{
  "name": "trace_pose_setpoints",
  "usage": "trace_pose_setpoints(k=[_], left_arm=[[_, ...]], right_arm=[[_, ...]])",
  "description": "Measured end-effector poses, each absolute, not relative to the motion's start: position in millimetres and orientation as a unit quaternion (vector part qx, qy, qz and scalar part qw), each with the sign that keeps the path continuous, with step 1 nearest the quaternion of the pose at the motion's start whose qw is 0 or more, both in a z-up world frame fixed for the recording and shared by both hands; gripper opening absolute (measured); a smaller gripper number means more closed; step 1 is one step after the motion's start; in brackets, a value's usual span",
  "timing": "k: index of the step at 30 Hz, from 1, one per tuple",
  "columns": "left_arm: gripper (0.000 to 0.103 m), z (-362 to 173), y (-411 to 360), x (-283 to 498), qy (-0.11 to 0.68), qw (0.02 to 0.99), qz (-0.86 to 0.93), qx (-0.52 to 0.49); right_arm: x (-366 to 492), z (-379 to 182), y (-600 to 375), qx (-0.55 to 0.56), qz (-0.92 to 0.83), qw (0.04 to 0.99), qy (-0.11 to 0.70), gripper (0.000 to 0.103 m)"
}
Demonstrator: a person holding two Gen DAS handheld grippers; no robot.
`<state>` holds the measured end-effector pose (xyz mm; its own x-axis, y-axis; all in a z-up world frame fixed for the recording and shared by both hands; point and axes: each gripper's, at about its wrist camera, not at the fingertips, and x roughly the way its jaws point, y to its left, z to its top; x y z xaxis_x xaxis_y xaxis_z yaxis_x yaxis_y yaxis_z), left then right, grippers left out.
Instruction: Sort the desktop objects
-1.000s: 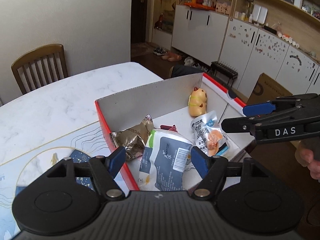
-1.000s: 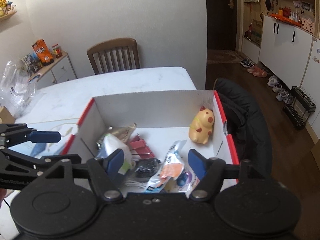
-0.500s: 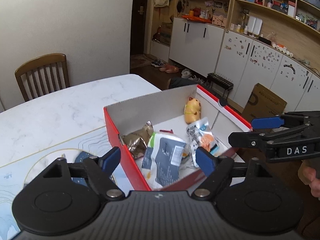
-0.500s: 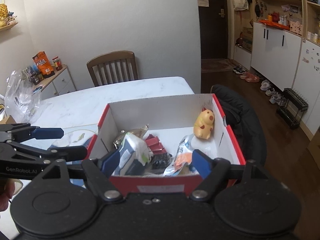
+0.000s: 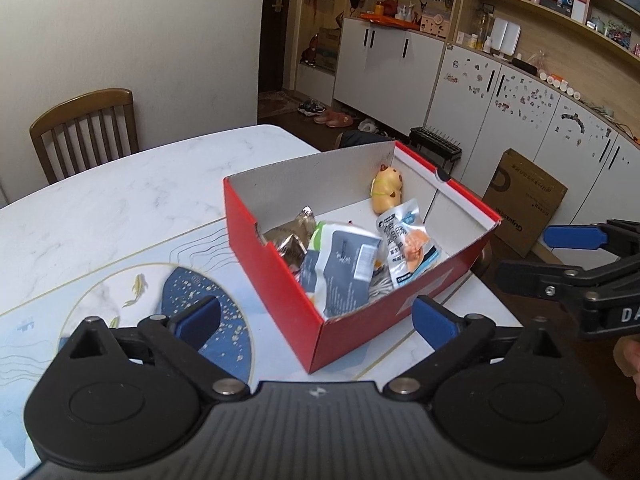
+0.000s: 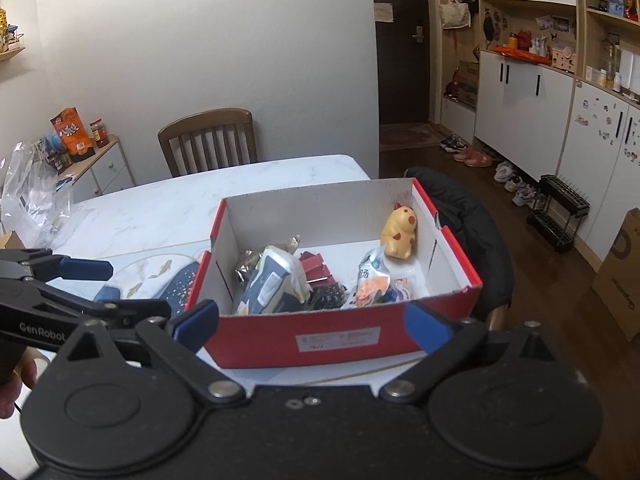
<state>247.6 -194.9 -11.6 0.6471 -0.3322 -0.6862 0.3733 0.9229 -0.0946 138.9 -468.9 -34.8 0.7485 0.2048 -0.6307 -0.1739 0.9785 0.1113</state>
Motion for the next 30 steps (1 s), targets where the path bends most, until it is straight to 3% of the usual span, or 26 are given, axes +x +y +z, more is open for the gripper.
trace_pose_setpoints(k=[30], left_arm=[[0.102, -13, -180, 218, 0.382, 0.898, -0.213, 0.055]], right_arm=[[110, -39, -445, 0.041, 0.086, 0.932, 0.35, 0.101]])
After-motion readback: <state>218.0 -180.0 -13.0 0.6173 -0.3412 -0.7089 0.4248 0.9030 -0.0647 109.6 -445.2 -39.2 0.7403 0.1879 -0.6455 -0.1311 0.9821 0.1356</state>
